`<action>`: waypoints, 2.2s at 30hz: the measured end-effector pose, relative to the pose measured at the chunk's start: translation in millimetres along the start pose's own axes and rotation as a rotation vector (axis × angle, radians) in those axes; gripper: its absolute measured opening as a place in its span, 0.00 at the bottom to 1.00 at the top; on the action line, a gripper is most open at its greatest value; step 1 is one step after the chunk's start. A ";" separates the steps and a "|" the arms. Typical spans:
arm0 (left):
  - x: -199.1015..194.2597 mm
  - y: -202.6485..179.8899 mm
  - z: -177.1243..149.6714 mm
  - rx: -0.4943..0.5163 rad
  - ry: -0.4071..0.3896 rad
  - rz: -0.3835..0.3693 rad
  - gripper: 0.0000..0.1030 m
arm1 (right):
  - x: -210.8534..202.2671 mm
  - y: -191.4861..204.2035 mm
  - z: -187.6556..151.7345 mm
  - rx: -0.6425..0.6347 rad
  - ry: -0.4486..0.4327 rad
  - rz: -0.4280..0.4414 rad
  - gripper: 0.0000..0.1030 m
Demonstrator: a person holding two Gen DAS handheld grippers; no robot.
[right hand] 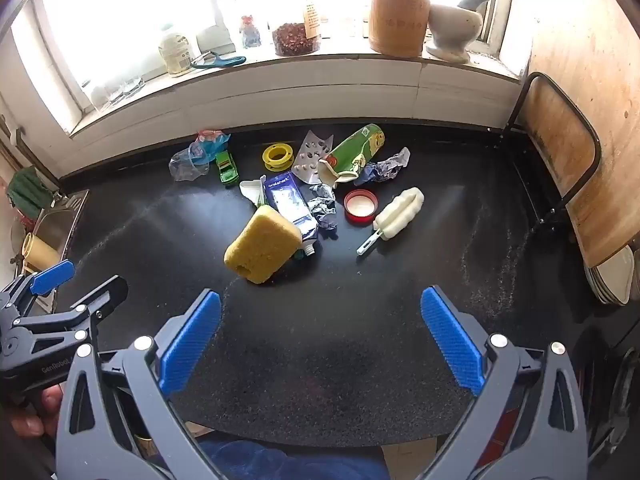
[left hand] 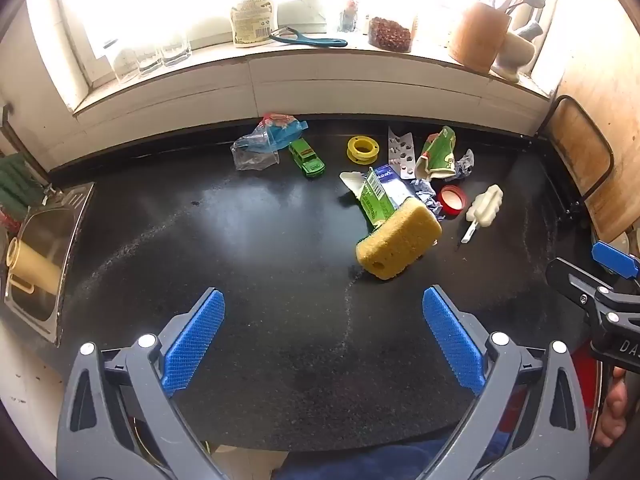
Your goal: Collect trash
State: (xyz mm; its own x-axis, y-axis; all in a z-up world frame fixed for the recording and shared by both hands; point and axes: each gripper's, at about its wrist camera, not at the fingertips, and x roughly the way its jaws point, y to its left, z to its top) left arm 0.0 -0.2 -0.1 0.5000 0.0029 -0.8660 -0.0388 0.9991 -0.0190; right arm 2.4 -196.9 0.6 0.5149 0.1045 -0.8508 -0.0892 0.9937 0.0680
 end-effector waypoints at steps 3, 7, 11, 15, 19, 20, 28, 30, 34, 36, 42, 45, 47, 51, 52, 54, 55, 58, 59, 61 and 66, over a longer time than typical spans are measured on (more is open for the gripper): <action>1.3 0.8 -0.5 0.009 0.008 -0.001 0.94 | 0.1 -0.1 0.5 -0.001 0.004 0.004 0.95; -1.3 -0.6 -1.4 0.020 0.004 0.014 0.94 | 0.2 1.0 0.9 -0.006 0.008 -0.004 0.95; 0.4 0.9 -2.4 0.030 0.003 0.015 0.94 | -0.2 -0.1 -0.3 -0.005 0.005 -0.004 0.95; 1.5 -3.6 -0.8 0.032 0.008 0.022 0.94 | -0.9 2.1 2.2 -0.005 0.002 -0.002 0.95; 2.9 -2.7 0.9 0.030 0.014 0.021 0.94 | -0.9 2.0 2.5 -0.008 0.001 -0.003 0.95; 3.1 -3.1 1.1 0.030 0.014 0.021 0.94 | -0.4 1.6 2.5 -0.006 0.000 -0.003 0.95; 6.0 -4.0 1.0 0.031 0.019 0.021 0.94 | 1.1 1.6 4.7 -0.004 0.005 -0.005 0.95; 6.0 -3.7 1.3 0.030 0.019 0.019 0.94 | 0.7 1.5 6.1 -0.004 0.004 -0.004 0.95; 8.3 -4.2 4.0 0.025 0.026 0.017 0.94 | 1.5 2.4 8.5 -0.005 0.005 -0.006 0.95; 9.1 -3.5 5.2 0.023 0.028 0.016 0.94 | 1.4 2.4 9.0 -0.005 0.005 -0.004 0.95; 10.6 -3.5 6.4 0.023 0.031 0.015 0.94 | 3.9 3.6 11.9 -0.007 0.009 -0.006 0.95; 11.7 -3.5 6.9 0.021 0.032 0.014 0.94 | 4.4 2.6 11.6 -0.008 0.007 -0.006 0.95; 11.8 -3.5 6.9 0.021 0.031 0.015 0.94 | 4.8 1.7 11.5 -0.008 0.010 -0.005 0.95; 11.7 -3.2 7.2 0.021 0.032 0.014 0.94 | 4.7 1.9 11.9 -0.009 0.009 -0.006 0.95; 11.8 -3.2 7.1 0.020 0.033 0.014 0.94 | 5.0 2.0 12.0 -0.009 0.009 -0.008 0.95; 13.4 -1.1 8.1 0.021 0.035 0.013 0.94 | 4.7 2.2 12.1 -0.009 0.008 -0.009 0.95; 14.4 -1.1 8.3 0.021 0.036 0.015 0.94 | 5.4 2.1 12.2 -0.009 0.008 -0.009 0.95; 15.7 -1.6 8.6 0.022 0.037 0.015 0.94 | 7.0 1.8 12.2 -0.008 0.012 -0.007 0.95; 16.1 -1.6 8.7 0.021 0.037 0.015 0.94 | 6.9 2.1 12.4 -0.008 0.012 -0.008 0.95; 15.8 -1.6 8.4 0.021 0.038 0.015 0.94 | 7.1 1.7 12.4 -0.009 0.012 -0.007 0.95; 16.2 -1.0 6.2 0.023 0.041 0.014 0.94 | 7.0 2.1 12.7 -0.006 0.013 -0.009 0.95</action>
State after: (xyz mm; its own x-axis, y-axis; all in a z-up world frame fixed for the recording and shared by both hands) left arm 13.5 -0.8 -11.0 0.4641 0.0154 -0.8857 -0.0252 0.9997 0.0042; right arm 16.6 -193.6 1.5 0.5045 0.0950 -0.8582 -0.0900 0.9943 0.0571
